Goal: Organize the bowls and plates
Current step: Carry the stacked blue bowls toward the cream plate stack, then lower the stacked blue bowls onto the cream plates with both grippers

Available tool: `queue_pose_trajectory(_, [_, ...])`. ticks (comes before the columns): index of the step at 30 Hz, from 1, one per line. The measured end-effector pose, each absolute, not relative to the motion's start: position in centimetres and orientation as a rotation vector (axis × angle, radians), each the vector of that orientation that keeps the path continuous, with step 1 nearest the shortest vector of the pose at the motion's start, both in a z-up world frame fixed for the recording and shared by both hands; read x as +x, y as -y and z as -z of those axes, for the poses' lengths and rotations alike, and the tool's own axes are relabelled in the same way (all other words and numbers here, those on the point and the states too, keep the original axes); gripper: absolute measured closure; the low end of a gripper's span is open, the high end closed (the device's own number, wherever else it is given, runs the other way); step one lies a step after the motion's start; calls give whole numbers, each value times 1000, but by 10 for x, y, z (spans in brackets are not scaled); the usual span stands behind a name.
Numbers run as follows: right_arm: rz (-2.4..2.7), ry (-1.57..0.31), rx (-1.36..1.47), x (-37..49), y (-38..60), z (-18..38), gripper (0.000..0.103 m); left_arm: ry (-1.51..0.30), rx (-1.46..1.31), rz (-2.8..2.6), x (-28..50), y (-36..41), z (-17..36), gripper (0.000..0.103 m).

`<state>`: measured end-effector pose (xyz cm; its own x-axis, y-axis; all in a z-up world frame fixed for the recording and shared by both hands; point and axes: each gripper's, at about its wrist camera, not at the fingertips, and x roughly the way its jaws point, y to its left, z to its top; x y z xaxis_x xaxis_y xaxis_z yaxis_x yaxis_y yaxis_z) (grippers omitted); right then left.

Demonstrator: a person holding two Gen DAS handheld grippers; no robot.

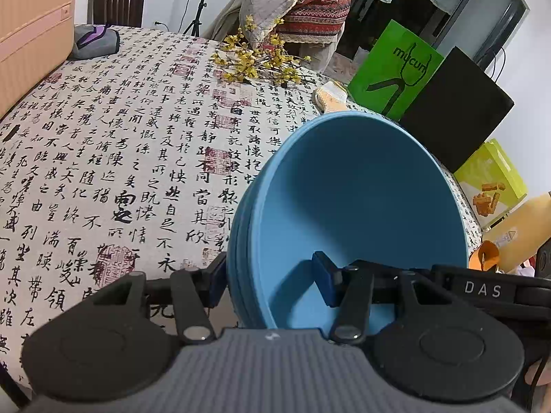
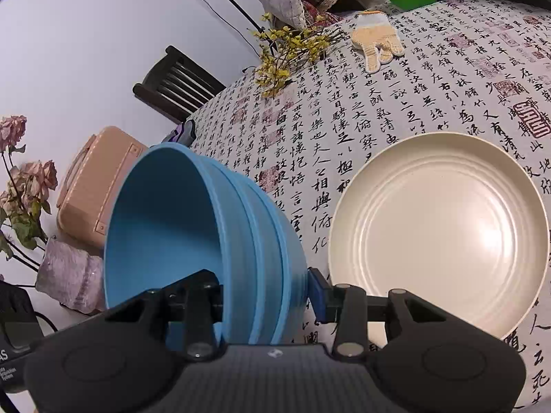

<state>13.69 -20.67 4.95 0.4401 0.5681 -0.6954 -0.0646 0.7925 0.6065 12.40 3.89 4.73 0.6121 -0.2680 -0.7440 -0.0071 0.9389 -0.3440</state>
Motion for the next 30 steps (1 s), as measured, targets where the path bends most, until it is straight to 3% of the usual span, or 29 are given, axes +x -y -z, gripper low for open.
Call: queue_pose_trajectory(30, [-371,-1023,605,139,257,-45,65,-924,-290,201,144,14,-48,51])
